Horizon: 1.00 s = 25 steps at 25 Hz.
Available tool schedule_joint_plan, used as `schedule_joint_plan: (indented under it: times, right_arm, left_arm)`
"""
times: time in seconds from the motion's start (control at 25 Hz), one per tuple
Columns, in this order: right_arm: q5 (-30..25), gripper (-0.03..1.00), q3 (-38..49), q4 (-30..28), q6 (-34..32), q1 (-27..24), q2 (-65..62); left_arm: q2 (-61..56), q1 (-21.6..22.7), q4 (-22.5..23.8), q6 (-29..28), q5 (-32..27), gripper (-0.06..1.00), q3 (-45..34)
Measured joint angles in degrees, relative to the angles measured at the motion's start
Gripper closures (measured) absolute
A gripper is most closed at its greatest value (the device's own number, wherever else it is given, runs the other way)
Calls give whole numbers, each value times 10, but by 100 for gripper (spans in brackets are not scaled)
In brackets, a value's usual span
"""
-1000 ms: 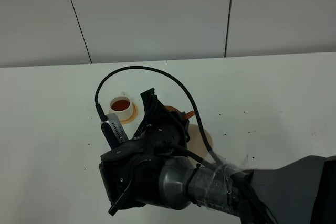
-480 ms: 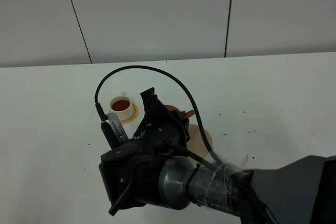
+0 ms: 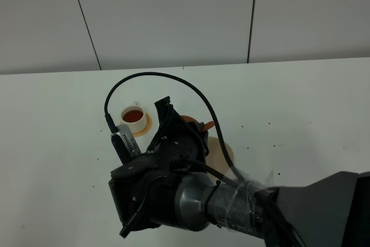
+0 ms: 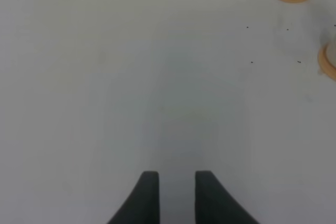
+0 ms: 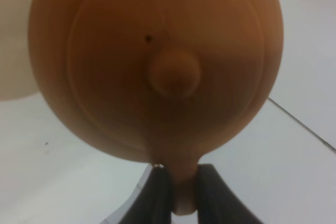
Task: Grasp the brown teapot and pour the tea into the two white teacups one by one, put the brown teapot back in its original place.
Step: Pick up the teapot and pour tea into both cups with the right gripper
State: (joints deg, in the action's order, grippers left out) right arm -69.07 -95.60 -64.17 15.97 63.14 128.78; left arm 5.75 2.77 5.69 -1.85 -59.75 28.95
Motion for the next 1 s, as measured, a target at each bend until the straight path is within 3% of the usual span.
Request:
schedule_joint_plan:
  times: [1.0]
  right_arm:
    - [0, 87, 0, -8, -2, 0, 0]
  left_arm:
    - [0, 0, 0, 0, 0, 70, 0]
